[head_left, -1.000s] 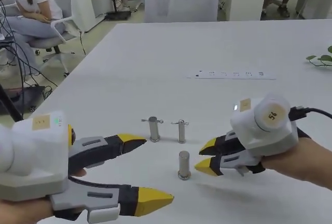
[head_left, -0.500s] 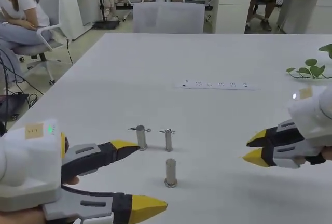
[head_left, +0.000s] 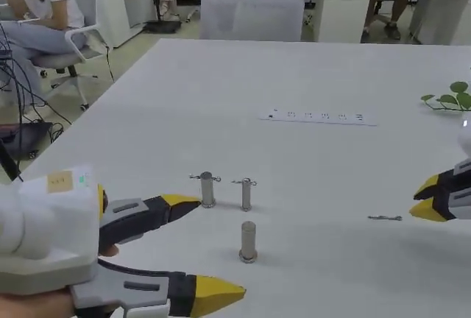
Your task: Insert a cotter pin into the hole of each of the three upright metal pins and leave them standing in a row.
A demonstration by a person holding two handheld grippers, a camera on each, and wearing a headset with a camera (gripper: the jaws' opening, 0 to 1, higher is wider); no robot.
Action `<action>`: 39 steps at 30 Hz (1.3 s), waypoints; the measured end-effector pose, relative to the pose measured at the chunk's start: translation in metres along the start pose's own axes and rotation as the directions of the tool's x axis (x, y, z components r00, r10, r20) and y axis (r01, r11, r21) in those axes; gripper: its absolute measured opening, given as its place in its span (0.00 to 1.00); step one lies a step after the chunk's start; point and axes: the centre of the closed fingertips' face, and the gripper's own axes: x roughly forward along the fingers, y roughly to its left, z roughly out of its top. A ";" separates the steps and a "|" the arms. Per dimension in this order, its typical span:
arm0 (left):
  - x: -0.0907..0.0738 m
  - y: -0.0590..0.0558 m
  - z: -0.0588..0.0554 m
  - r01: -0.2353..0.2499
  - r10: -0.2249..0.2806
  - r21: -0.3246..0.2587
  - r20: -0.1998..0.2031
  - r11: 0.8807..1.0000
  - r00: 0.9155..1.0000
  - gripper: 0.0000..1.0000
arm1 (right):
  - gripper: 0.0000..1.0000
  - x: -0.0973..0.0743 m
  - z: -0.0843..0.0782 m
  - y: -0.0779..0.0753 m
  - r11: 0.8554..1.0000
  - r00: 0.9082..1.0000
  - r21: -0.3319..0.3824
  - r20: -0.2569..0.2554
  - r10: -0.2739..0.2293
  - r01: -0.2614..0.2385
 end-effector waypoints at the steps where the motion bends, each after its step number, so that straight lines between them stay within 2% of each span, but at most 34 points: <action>1: 0.000 0.000 0.000 -0.003 0.003 -0.001 -0.001 1.000 1.000 0.78 | 0.17 0.003 -0.001 0.001 1.000 1.000 -0.007 -0.019 0.014 -0.015; 3: 0.000 0.001 -0.002 -0.005 0.005 0.000 -0.008 1.000 1.000 0.78 | 0.17 0.011 -0.002 0.000 0.999 0.998 -0.042 -0.057 0.026 -0.028; 8: -0.003 0.004 -0.005 -0.015 0.015 0.002 -0.019 1.000 1.000 0.78 | 0.15 0.030 -0.002 -0.003 0.994 0.993 -0.094 -0.108 0.049 -0.060; 12: -0.007 0.006 -0.008 -0.026 0.026 -0.003 -0.024 1.000 0.999 0.77 | 0.14 0.041 -0.007 -0.004 0.978 0.981 -0.187 -0.186 0.056 -0.092; 19: -0.012 0.008 -0.012 -0.044 0.043 -0.014 -0.028 0.999 0.999 0.77 | 0.11 0.051 -0.011 -0.005 0.963 0.967 -0.233 -0.240 0.080 -0.138; 20: -0.013 0.007 -0.012 -0.044 0.044 -0.016 -0.028 0.999 0.999 0.77 | 0.11 0.051 -0.014 -0.006 0.956 0.963 -0.258 -0.261 0.072 -0.141; 22: -0.013 0.008 -0.013 -0.047 0.047 -0.018 -0.030 0.999 0.998 0.77 | 0.11 0.051 -0.016 -0.006 0.953 0.957 -0.261 -0.280 0.080 -0.156; 31: -0.015 0.009 -0.014 -0.055 0.054 -0.027 -0.027 0.998 0.998 0.76 | 0.09 0.052 -0.019 -0.008 0.943 0.946 -0.280 -0.311 0.087 -0.178; 39: -0.017 0.007 -0.014 -0.056 0.056 -0.029 -0.030 0.998 0.998 0.75 | 0.08 0.051 -0.021 -0.008 0.944 0.942 -0.267 -0.319 0.103 -0.194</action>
